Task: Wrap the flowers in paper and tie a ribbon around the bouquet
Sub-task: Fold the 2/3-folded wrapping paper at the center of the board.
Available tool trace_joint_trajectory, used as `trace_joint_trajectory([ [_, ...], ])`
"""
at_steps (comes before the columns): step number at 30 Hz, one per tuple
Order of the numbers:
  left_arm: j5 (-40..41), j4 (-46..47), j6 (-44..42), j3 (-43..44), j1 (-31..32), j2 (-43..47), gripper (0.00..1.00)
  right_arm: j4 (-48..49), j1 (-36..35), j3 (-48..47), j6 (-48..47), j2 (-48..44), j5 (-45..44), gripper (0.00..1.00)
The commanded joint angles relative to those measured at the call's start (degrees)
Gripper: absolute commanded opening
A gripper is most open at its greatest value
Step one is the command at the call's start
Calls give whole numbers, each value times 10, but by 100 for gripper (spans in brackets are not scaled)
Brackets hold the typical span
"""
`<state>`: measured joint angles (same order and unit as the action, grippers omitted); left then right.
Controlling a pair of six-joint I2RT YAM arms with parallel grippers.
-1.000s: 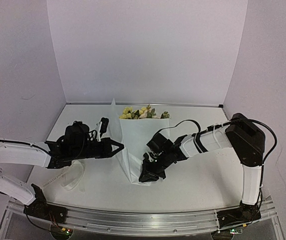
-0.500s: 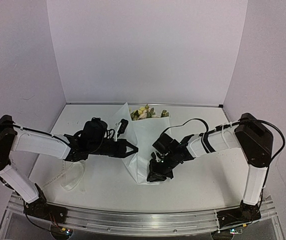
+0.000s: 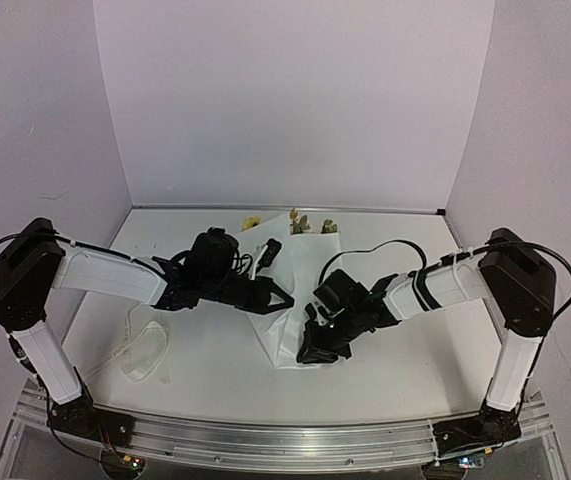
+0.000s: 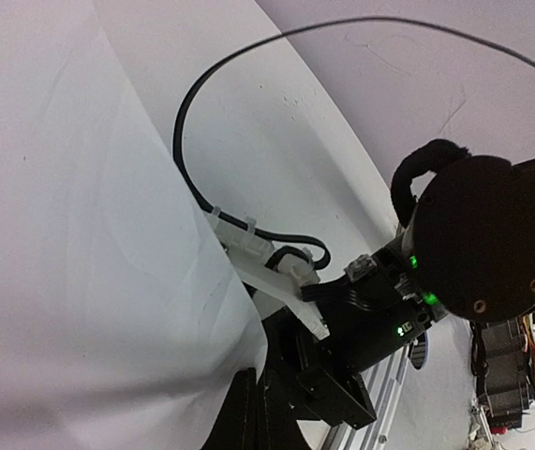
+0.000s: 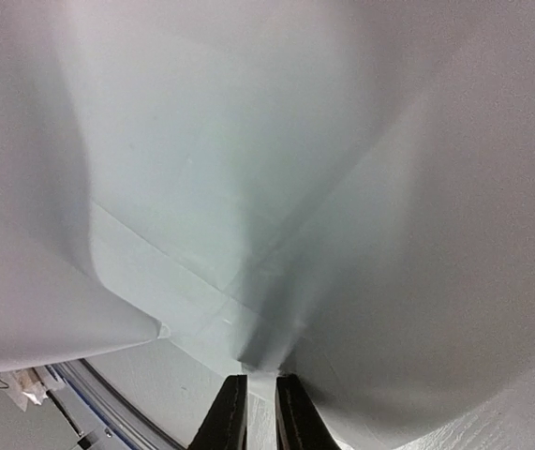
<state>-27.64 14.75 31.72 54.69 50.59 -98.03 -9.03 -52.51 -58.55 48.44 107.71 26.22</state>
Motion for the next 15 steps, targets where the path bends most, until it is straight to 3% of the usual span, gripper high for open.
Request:
trace_joint_trajectory([
  [1, -56, -39, -36, 50, 1, -24, 0, 26, 4, 19, -21, -53, -11, 15],
  [9, -89, -81, -62, 94, 1, -57, 0, 33, 19, 86, -57, -142, -3, 25],
  [15, -97, -97, -70, 117, 1, -84, 0, 32, 90, 95, -35, -203, 33, 42],
])
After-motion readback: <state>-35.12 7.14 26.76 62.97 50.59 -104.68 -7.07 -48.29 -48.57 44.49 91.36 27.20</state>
